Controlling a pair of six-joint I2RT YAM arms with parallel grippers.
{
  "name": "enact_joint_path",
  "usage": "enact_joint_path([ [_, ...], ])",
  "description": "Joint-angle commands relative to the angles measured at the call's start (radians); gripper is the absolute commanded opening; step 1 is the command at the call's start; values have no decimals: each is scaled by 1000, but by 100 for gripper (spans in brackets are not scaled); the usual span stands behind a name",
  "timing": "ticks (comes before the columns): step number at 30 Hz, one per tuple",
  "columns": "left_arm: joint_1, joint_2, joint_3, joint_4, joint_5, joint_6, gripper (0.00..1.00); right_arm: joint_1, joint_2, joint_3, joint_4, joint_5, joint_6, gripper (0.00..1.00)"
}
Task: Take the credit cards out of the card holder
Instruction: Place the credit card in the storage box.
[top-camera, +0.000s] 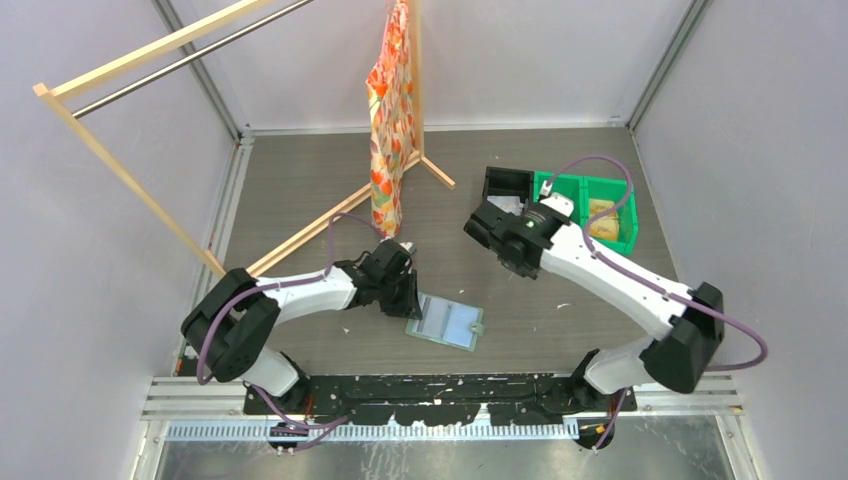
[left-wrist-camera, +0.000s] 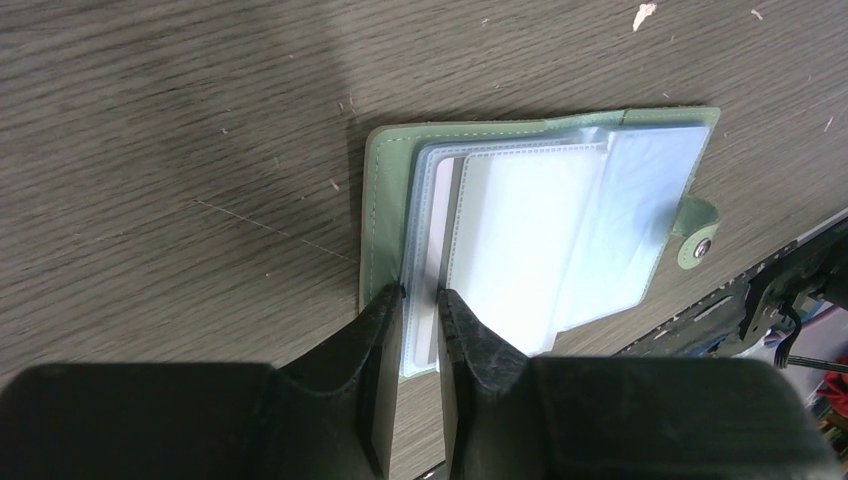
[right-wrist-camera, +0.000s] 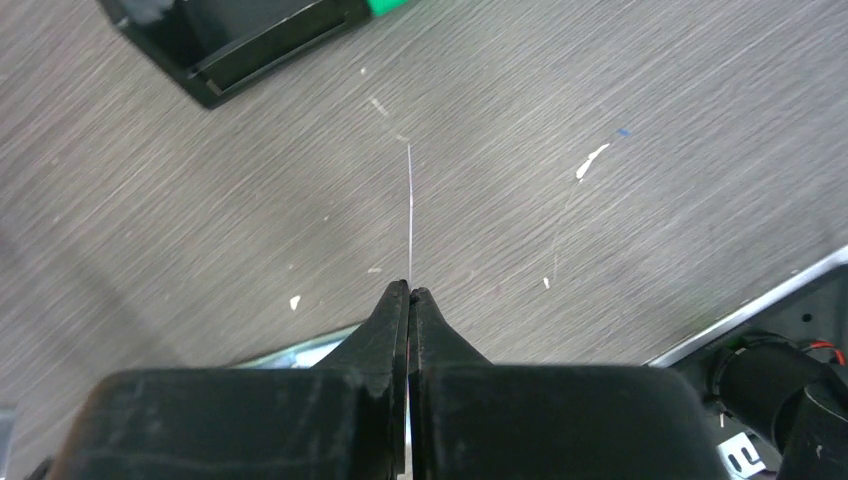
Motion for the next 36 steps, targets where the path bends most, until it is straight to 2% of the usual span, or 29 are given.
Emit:
enact_joint_path([
  [1,1,5,-28,-68,-94,43,22,-42,65,99,-120,89,62,0],
  [6,1,-2,-23,-79,-96,39,22,-125,101,140,-35,45,31,1],
  [11,1,-9,-30,-81,-96,31,22,-203,168,241,-38,19,96,1],
  [17,1,-12,-34,-86,-90,28,22,-289,337,455,-114,-34,190,1],
  [19,1,-21,-37,-89,-90,28,22,-317,393,493,-89,-82,207,0],
  [22,1,-35,-42,-95,-92,25,22,-360,448,493,-27,-163,257,1],
  [26,1,-61,-58,-98,-94,17,22,-379,509,497,22,-169,346,0],
  [30,1,-94,-75,-113,-97,15,22,-388,589,564,-1,-164,397,0],
  [36,1,-140,-96,-138,-110,17,22,-406,685,590,27,-236,465,1],
])
